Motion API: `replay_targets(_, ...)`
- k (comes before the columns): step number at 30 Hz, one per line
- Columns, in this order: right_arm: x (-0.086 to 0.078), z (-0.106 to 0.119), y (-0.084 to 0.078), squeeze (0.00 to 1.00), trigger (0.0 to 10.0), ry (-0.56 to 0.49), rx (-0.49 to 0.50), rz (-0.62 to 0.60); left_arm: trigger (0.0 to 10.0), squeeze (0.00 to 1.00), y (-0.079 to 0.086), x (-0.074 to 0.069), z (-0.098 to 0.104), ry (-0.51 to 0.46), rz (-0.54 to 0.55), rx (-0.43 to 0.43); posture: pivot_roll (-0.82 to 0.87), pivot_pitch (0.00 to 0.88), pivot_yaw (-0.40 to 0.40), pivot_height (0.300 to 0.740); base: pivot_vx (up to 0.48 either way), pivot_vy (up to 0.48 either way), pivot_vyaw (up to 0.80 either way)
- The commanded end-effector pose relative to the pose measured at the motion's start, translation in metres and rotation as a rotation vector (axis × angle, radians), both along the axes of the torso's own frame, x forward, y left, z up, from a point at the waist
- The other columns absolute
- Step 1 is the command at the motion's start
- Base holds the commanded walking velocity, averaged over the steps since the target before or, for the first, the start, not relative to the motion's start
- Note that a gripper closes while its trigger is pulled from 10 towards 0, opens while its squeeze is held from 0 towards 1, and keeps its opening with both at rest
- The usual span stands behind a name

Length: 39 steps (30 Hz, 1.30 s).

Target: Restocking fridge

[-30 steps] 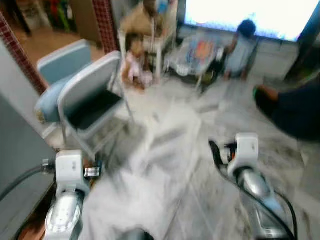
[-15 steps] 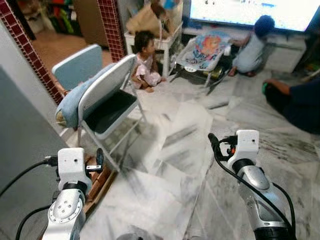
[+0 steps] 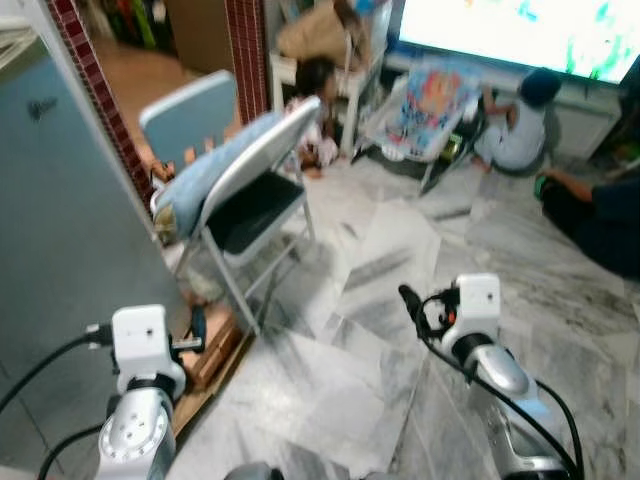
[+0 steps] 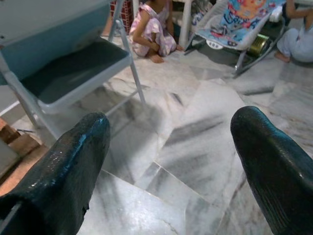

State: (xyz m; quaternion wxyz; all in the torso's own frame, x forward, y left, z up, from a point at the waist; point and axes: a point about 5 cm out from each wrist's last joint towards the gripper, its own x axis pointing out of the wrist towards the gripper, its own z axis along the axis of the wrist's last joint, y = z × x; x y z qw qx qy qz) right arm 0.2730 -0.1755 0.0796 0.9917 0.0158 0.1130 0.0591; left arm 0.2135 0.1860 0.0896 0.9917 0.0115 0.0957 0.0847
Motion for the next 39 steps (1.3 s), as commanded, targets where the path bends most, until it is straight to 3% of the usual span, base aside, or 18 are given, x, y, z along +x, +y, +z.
replay_targets(1, 0.003, 0.004, 0.000, 0.00, 10.0, -0.023, 0.001, -0.003, 10.0, 0.00, 0.000, 0.000, 0.001, -0.001, 0.004, 0.011, 0.01, 0.090, -0.021, 0.740, 0.000, 0.000, 0.00)
replay_targets(14, -0.008, -0.002, -0.001, 0.00, 10.0, -0.009, 0.018, -0.016, 10.0, 0.00, -0.002, 0.002, -0.001, 0.012, -0.030, 0.023, -0.01, 0.092, -0.002, 0.740, 0.000, 0.000, 0.14)
replay_targets(20, -0.003, 0.001, -0.001, 0.00, 10.0, 0.001, 0.003, 0.027, 10.0, 0.00, -0.003, 0.005, 0.000, -0.014, 0.010, 0.011, 0.00, 0.076, -0.087, 0.740, 0.000, 0.000, 0.00)
replay_targets(26, 0.006, 0.005, 0.005, 0.00, 10.0, -0.011, -0.003, 0.060, 10.0, 0.00, -0.002, 0.005, 0.001, -0.029, 0.048, 0.024, 0.01, 0.073, -0.108, 0.740, 0.000, 0.000, 0.00)
replay_targets(34, 0.012, 0.011, 0.007, 0.00, 10.0, -0.058, 0.012, 0.028, 10.0, 0.00, 0.001, 0.010, 0.011, -0.041, 0.005, 0.057, 0.01, 0.105, -0.030, 0.740, 0.000, 0.000, 0.00)
replay_targets(39, 0.007, 0.013, 0.003, 0.00, 10.0, -0.068, 0.010, 0.007, 10.0, 0.00, 0.007, 0.005, 0.011, -0.029, 0.027, 0.045, 0.01, 0.119, -0.018, 0.740, 0.000, 0.000, 0.00)
